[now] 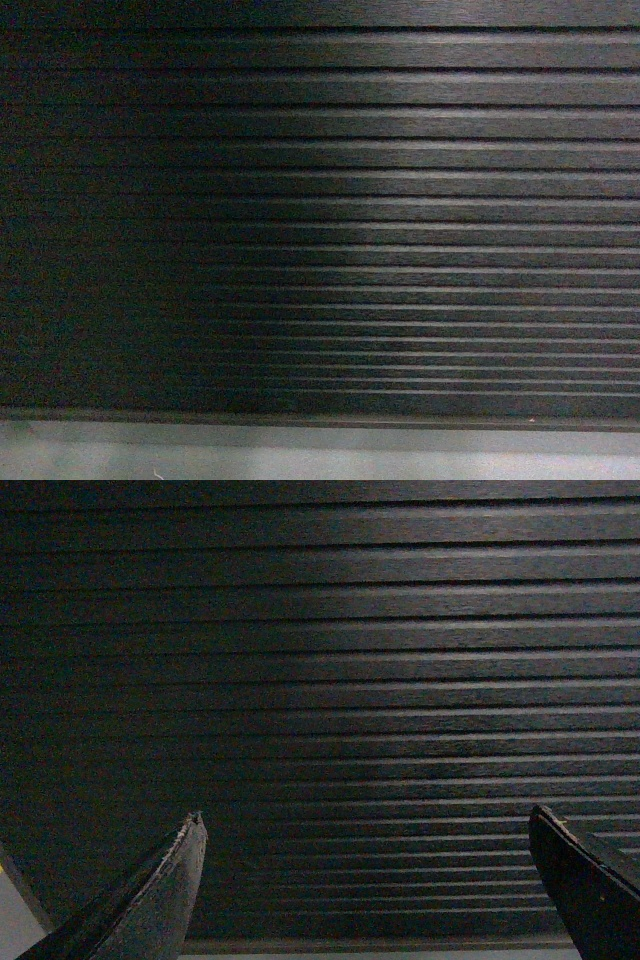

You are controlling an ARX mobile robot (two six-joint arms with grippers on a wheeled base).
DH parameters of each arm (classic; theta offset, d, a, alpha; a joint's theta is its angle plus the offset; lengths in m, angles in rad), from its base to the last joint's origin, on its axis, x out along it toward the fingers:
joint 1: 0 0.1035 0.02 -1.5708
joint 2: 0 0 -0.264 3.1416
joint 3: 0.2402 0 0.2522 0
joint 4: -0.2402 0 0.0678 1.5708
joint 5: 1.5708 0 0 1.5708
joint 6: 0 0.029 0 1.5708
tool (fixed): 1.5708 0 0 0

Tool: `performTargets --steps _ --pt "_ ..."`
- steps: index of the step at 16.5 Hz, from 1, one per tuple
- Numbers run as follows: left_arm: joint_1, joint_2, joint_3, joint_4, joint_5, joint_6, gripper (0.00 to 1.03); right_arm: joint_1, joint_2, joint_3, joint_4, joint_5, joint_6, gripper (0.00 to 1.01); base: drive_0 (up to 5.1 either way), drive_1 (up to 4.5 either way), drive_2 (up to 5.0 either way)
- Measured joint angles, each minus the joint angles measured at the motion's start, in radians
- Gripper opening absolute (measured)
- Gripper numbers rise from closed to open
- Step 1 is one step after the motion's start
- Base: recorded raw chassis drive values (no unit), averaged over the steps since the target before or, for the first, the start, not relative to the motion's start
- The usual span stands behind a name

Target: Place dark red mango on scale at checkout

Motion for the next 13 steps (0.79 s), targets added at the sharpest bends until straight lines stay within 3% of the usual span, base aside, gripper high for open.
performTargets --steps 5,13 --pt "0.000 0.000 0.000 0.000 0.000 0.000 0.98 0.000 0.000 0.000 0.000 0.000 0.000 0.98 -0.2 3.34 -3.7" --pt "0.000 0.000 0.000 -0.003 0.000 0.000 0.98 0.000 0.000 0.000 -0.002 0.000 0.000 0.98 0.0 0.00 0.0"
